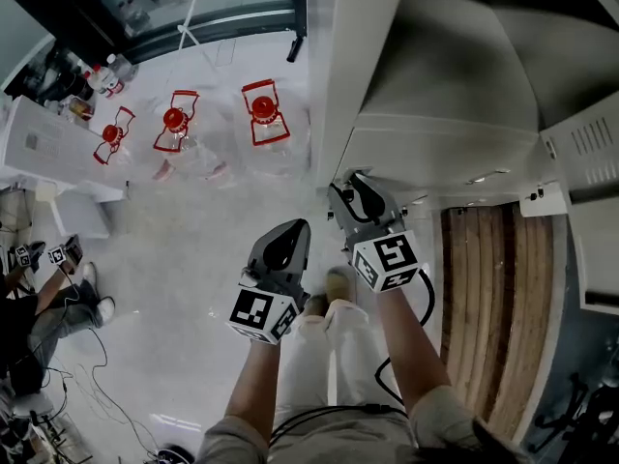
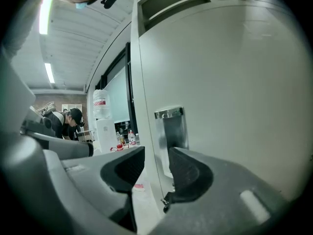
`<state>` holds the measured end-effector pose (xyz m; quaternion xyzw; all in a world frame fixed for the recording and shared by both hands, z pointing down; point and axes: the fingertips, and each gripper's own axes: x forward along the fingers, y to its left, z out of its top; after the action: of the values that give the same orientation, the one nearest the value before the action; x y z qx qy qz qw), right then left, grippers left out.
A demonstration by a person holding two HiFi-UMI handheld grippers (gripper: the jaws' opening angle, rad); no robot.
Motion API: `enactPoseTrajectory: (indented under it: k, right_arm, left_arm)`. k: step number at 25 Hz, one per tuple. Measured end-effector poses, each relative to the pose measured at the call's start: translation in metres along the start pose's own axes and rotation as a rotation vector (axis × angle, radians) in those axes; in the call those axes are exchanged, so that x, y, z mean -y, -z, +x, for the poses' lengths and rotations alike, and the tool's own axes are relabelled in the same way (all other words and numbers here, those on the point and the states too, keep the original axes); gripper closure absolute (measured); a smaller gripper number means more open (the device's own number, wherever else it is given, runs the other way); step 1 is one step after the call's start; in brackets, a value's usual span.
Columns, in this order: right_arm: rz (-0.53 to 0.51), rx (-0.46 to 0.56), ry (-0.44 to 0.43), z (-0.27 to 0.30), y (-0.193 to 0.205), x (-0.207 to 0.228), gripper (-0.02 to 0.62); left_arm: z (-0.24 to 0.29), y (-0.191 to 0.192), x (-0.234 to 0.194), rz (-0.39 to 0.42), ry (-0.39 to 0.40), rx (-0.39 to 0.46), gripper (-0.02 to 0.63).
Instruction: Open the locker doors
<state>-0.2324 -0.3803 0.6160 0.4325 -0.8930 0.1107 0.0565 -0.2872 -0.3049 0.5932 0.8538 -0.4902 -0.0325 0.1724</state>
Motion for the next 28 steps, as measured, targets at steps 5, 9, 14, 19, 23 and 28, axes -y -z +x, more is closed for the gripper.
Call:
enactPoseTrajectory:
  k: [5,9,14,19,23,28]
  right_arm:
    - [-0.001,-0.006,-0.004,-0.006,0.001,-0.005,0.446]
    - [-0.008,-0.024,-0.019,-0.019,0.005,-0.013,0.449]
    - [0.004,-0.037,-0.036,-0.044,0.011,-0.023,0.454]
    - [0.005,-0.041,-0.064,-0.071,0.017,-0.027,0.454]
    - [0.008,-0.036,-0.085,-0.095,0.023,-0.027,0.456]
    - [0.019,-0.016,-0.110,-0.130,0.028,-0.026,0.457]
  left_arm:
    - [-0.006,-0.002,0.000,0.002,0.002,-0.002,0.607]
    - [-0.009,-0.007,0.004,0.003,0.002,-0.001,0.607]
    - [-0.014,-0.007,0.014,-0.002,0.005,-0.010,0.607]
    - [-0.017,-0.002,0.018,-0.009,-0.021,-0.015,0.607]
    - [-0.018,-0.001,0.030,0.000,-0.036,-0.006,0.607]
    - [-0.029,0.001,0.052,-0.006,-0.065,0.017,0.607]
